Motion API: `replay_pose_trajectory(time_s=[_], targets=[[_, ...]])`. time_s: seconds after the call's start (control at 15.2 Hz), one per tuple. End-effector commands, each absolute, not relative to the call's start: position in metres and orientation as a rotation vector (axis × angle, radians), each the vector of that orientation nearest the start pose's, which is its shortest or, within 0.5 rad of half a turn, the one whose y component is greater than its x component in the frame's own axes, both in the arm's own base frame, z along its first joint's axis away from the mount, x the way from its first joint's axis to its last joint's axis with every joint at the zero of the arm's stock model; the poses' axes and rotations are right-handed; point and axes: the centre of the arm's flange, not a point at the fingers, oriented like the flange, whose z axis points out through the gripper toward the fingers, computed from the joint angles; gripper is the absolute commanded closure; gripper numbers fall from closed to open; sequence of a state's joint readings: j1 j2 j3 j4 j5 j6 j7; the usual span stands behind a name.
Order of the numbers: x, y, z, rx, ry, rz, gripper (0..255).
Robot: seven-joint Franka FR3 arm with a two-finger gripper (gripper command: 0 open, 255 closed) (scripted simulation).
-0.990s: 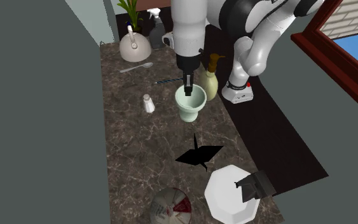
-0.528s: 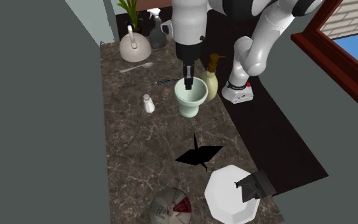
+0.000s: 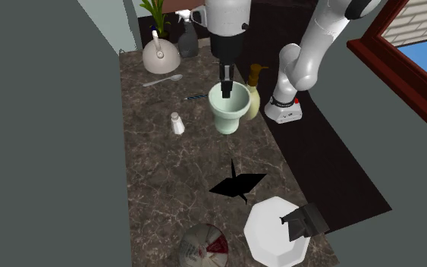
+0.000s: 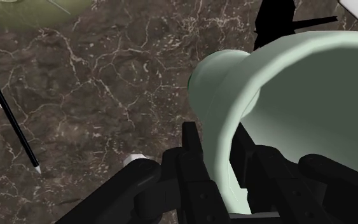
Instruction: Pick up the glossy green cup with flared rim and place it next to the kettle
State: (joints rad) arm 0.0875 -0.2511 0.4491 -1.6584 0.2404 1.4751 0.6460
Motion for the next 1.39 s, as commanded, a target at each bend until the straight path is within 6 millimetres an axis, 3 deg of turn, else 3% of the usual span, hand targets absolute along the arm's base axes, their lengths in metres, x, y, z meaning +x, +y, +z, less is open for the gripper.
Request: replay_pose_trajectory(time_s=[0.0,0.66,1.32], targets=[[0.376,0.292,0.702,-3.006,0.137,0.056,255],[0.376,0.292,0.753,-3.006,0.137,0.056,255],[0.406,0.163,0.753,-3.006,0.137,0.056,255]])
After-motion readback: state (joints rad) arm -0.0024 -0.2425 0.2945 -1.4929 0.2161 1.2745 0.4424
